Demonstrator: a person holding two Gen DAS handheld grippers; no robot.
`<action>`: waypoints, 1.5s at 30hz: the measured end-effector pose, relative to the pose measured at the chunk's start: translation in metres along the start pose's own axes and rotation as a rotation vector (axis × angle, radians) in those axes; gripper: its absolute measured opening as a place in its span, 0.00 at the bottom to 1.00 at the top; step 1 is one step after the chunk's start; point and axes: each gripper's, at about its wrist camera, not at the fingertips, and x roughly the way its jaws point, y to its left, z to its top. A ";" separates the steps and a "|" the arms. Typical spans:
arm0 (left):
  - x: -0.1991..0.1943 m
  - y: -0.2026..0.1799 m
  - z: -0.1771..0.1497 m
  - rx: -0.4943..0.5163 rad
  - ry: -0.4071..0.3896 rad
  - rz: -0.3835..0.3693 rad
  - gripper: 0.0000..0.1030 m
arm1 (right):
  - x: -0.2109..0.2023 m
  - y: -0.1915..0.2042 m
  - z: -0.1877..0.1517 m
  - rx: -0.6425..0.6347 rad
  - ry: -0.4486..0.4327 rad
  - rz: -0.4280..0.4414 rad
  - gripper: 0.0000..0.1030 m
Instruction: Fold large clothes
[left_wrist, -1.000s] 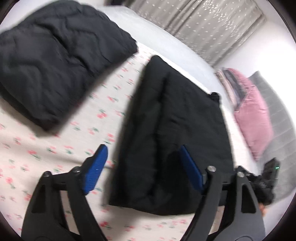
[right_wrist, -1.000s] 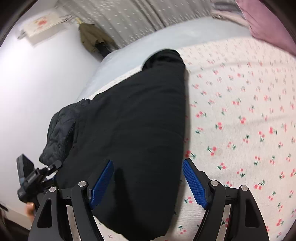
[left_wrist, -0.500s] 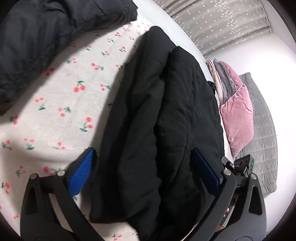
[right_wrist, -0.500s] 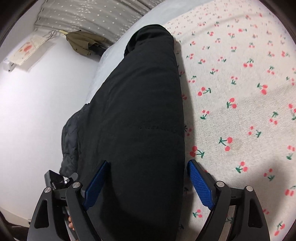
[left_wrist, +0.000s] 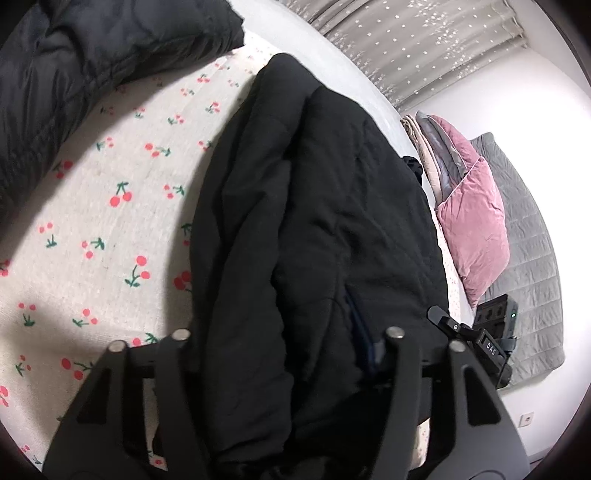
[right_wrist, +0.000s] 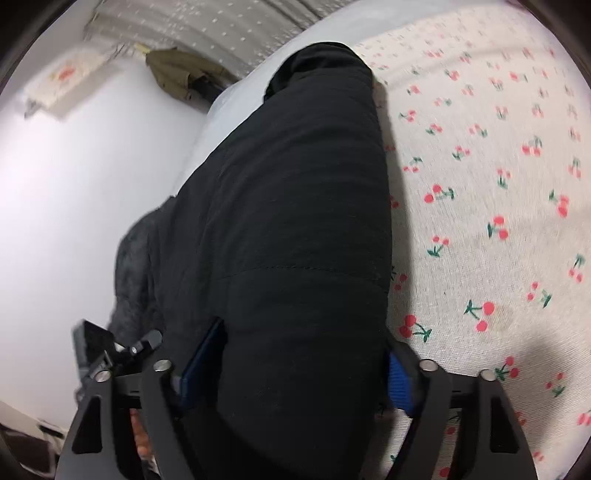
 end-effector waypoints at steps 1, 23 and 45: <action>-0.001 -0.002 0.000 0.008 -0.009 0.007 0.53 | -0.001 0.005 -0.001 -0.019 -0.005 -0.018 0.66; -0.018 -0.068 -0.003 0.132 -0.128 -0.057 0.42 | -0.030 0.109 -0.025 -0.589 -0.218 -0.389 0.46; 0.033 -0.298 -0.074 0.391 -0.126 -0.162 0.42 | -0.214 0.028 -0.021 -0.609 -0.419 -0.549 0.43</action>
